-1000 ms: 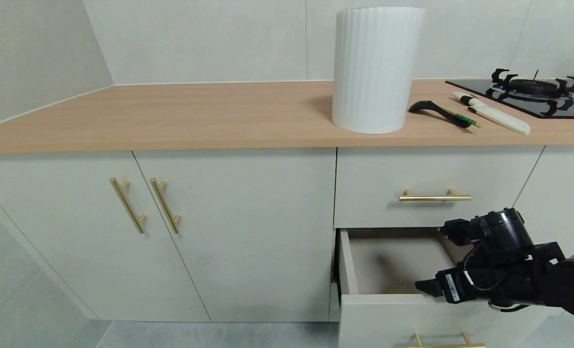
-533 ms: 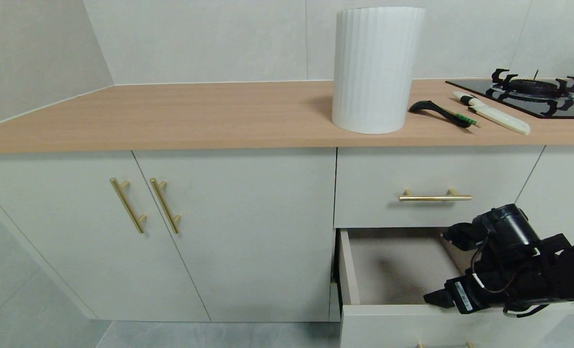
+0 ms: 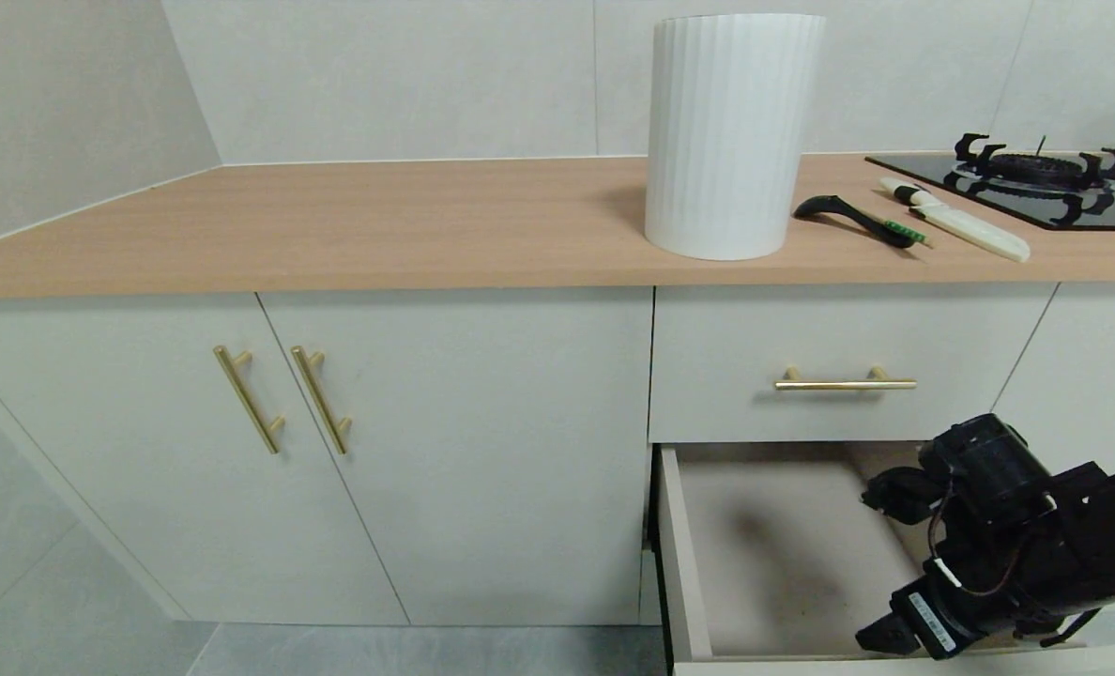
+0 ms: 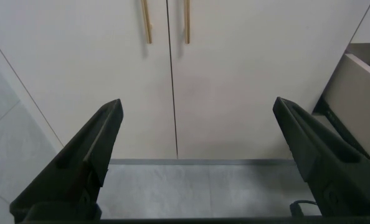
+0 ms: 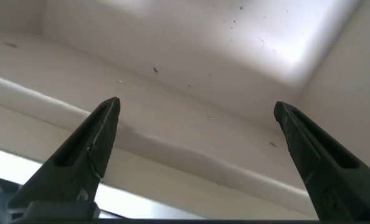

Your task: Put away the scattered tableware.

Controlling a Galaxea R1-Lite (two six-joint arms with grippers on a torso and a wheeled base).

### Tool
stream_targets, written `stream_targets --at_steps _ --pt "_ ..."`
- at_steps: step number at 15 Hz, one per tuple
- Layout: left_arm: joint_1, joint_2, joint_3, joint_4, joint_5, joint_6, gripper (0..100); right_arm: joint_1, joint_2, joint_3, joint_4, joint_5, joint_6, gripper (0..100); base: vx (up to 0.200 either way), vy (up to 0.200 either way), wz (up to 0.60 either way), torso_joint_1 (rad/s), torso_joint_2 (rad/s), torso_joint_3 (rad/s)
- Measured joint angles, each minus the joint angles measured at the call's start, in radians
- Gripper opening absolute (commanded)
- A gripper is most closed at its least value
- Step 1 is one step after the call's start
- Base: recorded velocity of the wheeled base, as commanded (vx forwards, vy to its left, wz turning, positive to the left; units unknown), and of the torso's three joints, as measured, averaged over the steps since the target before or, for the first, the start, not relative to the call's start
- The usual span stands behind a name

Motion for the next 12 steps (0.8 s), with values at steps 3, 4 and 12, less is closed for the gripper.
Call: stream_targets --at_steps 3,4,12 --pt "0.0 0.0 0.0 0.0 0.0 0.0 100 0.0 -0.006 -0.002 0.089 -0.005 -0.041 100 0.0 0.0 0.0 0.0 0.0 0.0" --pt "0.0 0.0 0.0 0.0 0.0 0.0 100 0.004 -0.007 -0.002 0.108 -0.01 -0.052 100 0.0 0.0 0.0 0.0 0.0 0.0" --pt "0.0 0.0 0.0 0.0 -0.001 0.0 100 0.018 -0.007 -0.002 0.136 -0.041 -0.068 100 0.0 0.0 0.0 0.0 0.0 0.0"
